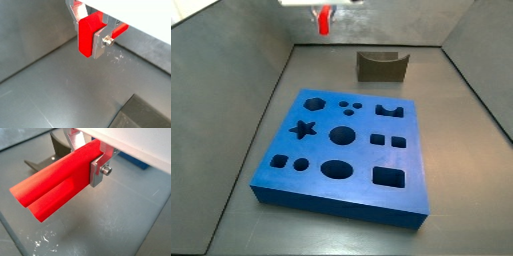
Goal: Pick up the square-circle object. Move up. Rotate the square-circle object. Place the square-circle object on the fixture. Regrasp the square-circle object. Move to above the board. Insert the square-circle object.
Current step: Place the square-circle object on the fixture.
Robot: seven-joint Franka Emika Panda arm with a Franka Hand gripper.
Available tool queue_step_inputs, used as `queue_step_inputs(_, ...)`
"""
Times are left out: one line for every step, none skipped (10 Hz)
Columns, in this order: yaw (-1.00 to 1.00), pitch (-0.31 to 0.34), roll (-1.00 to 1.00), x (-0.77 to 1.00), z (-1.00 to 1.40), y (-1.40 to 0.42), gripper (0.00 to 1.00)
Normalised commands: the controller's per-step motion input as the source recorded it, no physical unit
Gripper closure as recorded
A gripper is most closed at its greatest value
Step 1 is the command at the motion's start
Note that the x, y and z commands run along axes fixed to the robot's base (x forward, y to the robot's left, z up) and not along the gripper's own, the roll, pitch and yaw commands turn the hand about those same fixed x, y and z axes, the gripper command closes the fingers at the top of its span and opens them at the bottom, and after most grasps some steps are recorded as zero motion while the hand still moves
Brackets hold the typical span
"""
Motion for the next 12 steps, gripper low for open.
queue_step_inputs(-0.02, 0.039, 0.05, -0.02, 1.0, 0.01, 1.0)
queue_step_inputs(-0.02, 0.043, 0.05, -0.03, 1.0, 0.01, 1.0)
queue_step_inputs(-0.02, 0.052, 0.06, -0.02, 0.83, 0.02, 1.0)
queue_step_inputs(-0.02, 0.057, 0.06, -0.02, 0.72, 0.02, 1.0)
queue_step_inputs(-0.01, 0.069, 0.07, -0.01, 0.5, 0.02, 1.0)
queue_step_inputs(-0.01, 0.082, 0.07, 0.0, 0.34, 0.02, 1.0)
queue_step_inputs(0.3, 0.111, -0.21, 1.0, -0.04, -0.24, 1.0)
queue_step_inputs(0.28, 0.124, -0.21, 1.0, -0.09, -0.23, 1.0)
queue_step_inputs(0.2, 0.104, -0.19, 1.0, -0.07, -0.19, 1.0)
queue_step_inputs(0.14, 0.1, -0.18, 1.0, -0.06, -0.17, 1.0)
queue_step_inputs(0.09, 0.106, -0.16, 1.0, -0.06, -0.16, 1.0)
queue_step_inputs(0.05, 0.115, -0.13, 1.0, -0.05, -0.14, 1.0)
